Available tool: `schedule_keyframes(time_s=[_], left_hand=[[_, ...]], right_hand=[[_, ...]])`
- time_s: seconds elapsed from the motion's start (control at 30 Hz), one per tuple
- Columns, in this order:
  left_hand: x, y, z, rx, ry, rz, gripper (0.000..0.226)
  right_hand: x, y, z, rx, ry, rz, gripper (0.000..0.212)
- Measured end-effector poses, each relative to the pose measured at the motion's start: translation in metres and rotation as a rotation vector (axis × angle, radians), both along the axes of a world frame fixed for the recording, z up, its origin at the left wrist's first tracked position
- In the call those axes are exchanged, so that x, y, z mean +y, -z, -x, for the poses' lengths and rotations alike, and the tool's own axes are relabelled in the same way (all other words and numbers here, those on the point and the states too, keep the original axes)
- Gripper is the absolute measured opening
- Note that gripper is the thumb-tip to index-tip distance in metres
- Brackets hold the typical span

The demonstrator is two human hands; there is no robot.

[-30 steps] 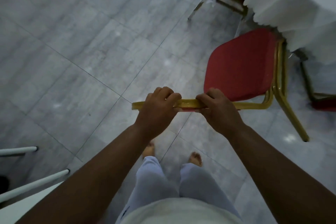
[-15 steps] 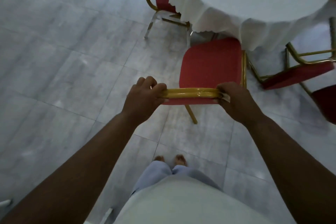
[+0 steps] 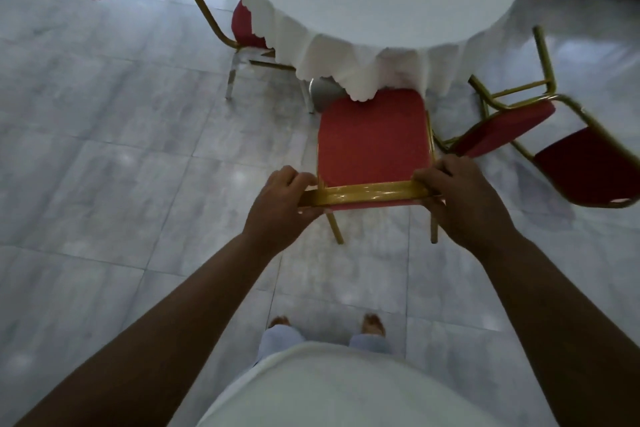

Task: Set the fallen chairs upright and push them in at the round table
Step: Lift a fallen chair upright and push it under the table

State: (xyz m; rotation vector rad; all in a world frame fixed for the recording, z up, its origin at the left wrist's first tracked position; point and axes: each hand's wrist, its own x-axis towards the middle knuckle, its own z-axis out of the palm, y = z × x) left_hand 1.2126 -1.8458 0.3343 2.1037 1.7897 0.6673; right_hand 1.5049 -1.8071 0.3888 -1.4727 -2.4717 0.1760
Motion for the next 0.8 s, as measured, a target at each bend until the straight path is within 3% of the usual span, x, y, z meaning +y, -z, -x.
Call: schedule_keyframes(time_s=[0.17, 0.37, 0.8], left_hand=[[0.012, 0.021, -0.017, 0.005, 0.046, 0.078, 0.032], [0.048, 0.019, -0.07, 0.056, 0.103, 0.032, 0.025], [0.048, 0.024, -0.056, 0.098, 0.029, 0.016, 0.025]], right_hand=[[0.007, 0.008, -0.076, 0.013, -0.004, 0.005, 0.036], [0.018, 0.043, -0.139, 0.024, 0.033, 0.04, 0.035], [0.025, 0.067, -0.12, 0.11, 0.034, 0.052, 0.029]])
